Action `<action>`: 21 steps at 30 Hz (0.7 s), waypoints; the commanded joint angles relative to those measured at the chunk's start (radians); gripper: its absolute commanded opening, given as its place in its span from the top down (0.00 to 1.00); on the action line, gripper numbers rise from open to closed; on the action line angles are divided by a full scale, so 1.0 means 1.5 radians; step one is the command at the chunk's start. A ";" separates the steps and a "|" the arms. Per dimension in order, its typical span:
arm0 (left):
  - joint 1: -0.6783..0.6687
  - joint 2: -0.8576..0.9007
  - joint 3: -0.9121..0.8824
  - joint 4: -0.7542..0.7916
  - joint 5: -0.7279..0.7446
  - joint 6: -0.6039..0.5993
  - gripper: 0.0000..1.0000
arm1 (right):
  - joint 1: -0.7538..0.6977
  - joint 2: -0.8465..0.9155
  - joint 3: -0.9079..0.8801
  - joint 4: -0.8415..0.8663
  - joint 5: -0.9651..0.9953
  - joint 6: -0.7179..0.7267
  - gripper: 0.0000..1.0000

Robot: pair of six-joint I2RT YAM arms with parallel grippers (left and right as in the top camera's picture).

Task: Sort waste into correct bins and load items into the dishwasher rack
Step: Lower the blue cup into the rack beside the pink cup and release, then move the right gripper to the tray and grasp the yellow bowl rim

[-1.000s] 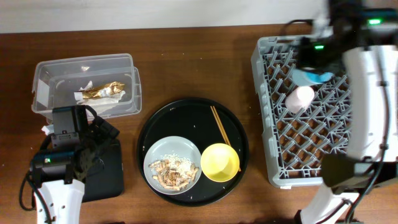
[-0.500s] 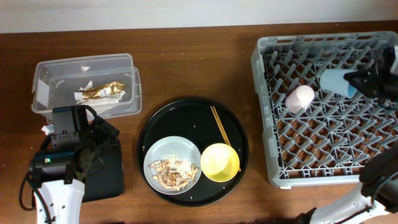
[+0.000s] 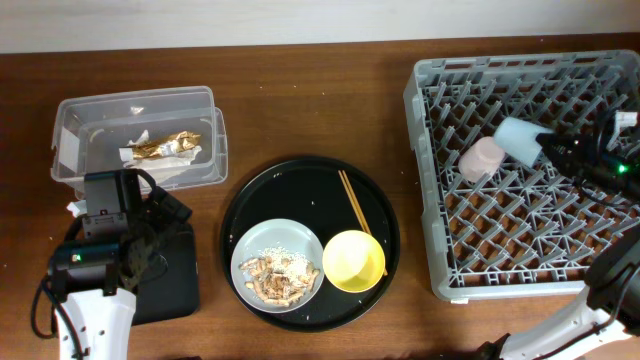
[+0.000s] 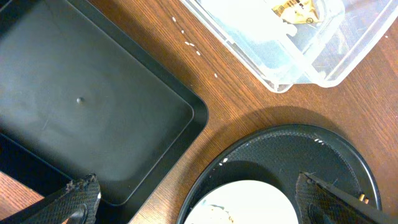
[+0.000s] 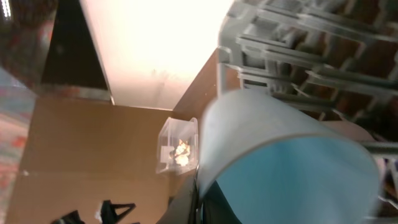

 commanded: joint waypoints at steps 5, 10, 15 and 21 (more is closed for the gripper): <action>0.004 -0.004 -0.001 0.000 -0.010 0.008 0.01 | -0.005 0.053 -0.009 0.001 0.065 0.085 0.96; 0.004 -0.004 -0.001 0.000 -0.010 0.008 0.01 | -0.043 0.052 -0.008 -0.019 0.069 0.091 0.96; 0.004 -0.004 -0.001 0.000 -0.010 0.008 0.01 | -0.090 0.052 -0.008 -0.051 0.075 0.086 0.96; 0.004 -0.004 -0.001 0.000 -0.010 0.008 0.01 | -0.096 0.051 -0.008 -0.062 0.080 0.081 0.96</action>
